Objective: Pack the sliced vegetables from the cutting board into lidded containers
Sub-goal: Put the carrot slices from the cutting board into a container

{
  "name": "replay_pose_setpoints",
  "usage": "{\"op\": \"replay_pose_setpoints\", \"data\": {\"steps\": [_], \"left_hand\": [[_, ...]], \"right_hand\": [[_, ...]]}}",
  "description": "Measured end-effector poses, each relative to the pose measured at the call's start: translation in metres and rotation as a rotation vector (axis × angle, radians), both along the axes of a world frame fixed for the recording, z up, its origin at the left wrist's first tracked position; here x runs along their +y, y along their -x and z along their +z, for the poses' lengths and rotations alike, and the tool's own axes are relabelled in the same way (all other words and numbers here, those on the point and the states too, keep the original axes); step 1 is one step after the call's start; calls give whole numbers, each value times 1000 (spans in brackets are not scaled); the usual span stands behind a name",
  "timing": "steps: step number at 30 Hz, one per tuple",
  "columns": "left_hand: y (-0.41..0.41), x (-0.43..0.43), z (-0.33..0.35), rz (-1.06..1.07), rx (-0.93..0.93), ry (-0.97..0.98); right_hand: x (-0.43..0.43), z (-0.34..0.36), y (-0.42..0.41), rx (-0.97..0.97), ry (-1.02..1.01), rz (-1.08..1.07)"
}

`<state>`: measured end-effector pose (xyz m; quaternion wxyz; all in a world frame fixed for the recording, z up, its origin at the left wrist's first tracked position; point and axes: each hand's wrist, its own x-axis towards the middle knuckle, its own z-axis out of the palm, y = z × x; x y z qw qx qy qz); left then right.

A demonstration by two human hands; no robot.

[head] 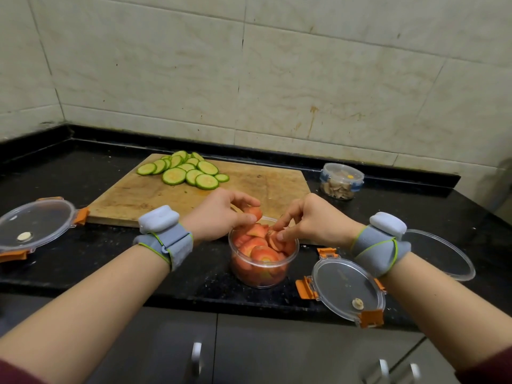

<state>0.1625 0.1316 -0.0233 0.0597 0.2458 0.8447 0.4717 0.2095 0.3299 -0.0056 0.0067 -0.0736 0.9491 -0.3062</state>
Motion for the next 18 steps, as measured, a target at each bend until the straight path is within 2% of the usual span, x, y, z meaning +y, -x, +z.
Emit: {"op": "replay_pose_setpoints", "data": {"steps": [5, 9, 11, 15, 18], "left_hand": [[-1, 6, -2, -9, -67, -67], [2, 10, -4, -11, -105, -113], [4, 13, -7, 8, -81, -65], [11, 16, -19, 130, 121, 127], [9, 15, -18, 154, 106, 155]], "right_hand": [[7, -3, 1, -31, 139, -17], [11, -6, 5, 48, 233, -126], [8, -8, 7, 68, 216, -121], [3, -14, 10, 110, 95, -94], [1, -17, 13, 157, 4, -94]]}}
